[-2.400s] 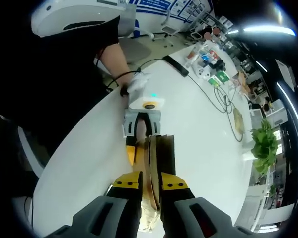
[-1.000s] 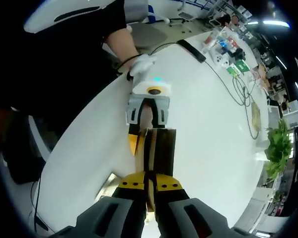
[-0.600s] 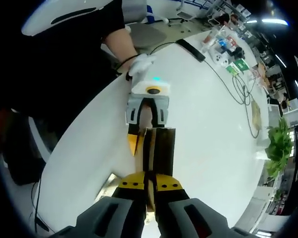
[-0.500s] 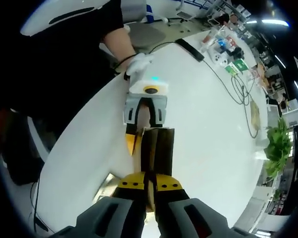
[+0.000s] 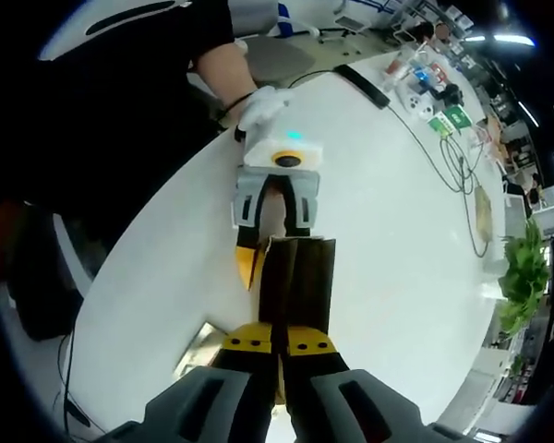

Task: Extract single mask from mask box in order stack masks on table

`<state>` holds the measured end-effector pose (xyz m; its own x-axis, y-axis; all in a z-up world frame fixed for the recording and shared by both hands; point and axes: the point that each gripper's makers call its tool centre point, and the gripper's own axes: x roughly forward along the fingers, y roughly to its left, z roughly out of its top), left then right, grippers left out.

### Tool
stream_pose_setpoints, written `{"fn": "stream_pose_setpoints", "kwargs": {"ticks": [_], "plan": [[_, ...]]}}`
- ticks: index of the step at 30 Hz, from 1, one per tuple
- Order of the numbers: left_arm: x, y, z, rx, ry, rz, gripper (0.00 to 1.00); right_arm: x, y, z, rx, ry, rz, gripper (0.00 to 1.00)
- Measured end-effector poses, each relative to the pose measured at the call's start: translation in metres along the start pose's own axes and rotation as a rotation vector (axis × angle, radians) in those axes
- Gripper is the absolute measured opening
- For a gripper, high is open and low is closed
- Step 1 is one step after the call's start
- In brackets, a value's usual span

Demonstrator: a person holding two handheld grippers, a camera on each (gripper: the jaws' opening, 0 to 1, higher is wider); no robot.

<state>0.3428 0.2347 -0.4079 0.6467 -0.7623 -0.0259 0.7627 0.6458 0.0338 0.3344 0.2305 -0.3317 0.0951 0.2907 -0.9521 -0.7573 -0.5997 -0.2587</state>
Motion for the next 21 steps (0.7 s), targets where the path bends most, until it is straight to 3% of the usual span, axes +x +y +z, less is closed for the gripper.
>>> {"fn": "stream_pose_setpoints", "kwargs": {"ticks": [21], "plan": [[0.0003,-0.0011,0.0001,0.006,0.005,0.005,0.20,-0.0073,0.0031,-0.0002,-0.021,-0.020,-0.071,0.00]]}}
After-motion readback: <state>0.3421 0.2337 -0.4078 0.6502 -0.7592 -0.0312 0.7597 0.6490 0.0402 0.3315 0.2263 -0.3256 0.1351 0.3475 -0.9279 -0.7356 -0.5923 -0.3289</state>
